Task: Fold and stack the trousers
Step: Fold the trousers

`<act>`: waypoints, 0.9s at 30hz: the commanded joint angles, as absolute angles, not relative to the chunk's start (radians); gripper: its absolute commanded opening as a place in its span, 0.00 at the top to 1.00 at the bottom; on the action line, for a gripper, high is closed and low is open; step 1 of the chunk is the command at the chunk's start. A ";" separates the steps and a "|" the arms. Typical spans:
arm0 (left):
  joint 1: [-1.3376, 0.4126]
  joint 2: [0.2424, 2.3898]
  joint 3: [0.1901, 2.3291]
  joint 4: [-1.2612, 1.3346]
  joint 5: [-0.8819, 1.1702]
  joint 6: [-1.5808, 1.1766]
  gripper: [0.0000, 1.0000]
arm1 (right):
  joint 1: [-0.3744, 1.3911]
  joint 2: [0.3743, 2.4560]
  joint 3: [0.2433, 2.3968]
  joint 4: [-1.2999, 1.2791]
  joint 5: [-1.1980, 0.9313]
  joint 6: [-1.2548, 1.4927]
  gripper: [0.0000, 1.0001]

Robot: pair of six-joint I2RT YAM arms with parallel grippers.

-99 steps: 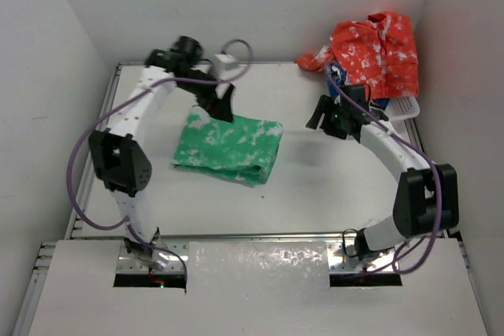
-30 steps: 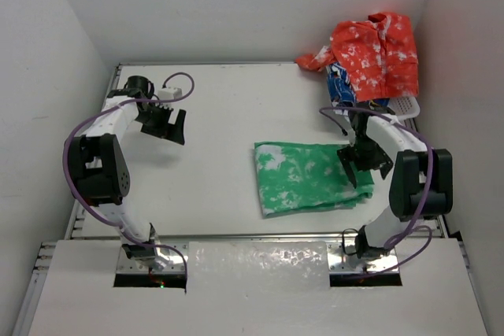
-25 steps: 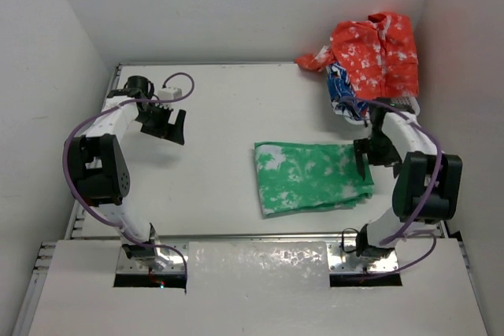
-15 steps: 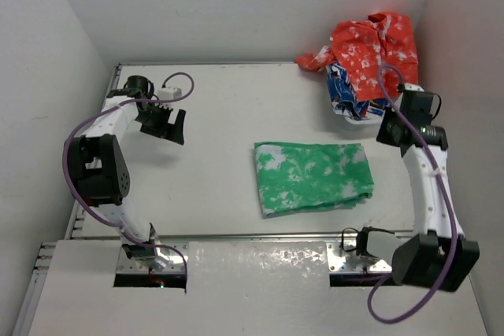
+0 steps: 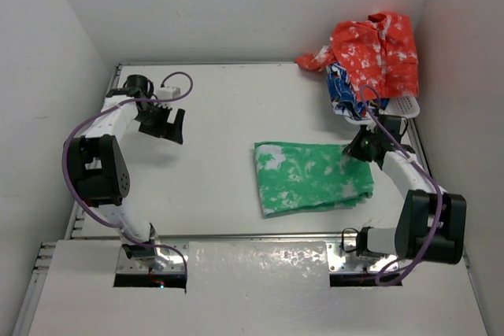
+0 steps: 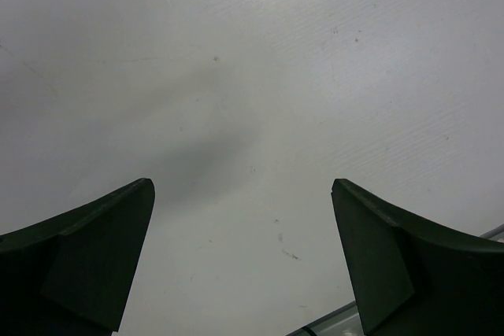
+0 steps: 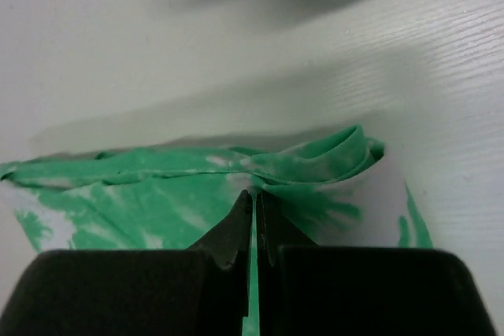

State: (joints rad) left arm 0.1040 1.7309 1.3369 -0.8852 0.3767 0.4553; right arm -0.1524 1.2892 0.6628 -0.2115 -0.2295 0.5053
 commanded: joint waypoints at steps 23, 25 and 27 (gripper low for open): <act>0.112 1.562 1.250 -0.770 0.275 0.388 0.05 | -0.745 1.275 0.927 -0.603 -0.035 0.548 0.01; 0.110 1.545 1.221 -0.746 0.268 0.370 0.05 | -0.747 1.270 0.923 -0.610 -0.006 0.519 0.01; 0.110 1.537 1.201 -0.736 0.273 0.365 0.05 | -0.747 1.269 0.919 -0.614 -0.003 0.503 0.01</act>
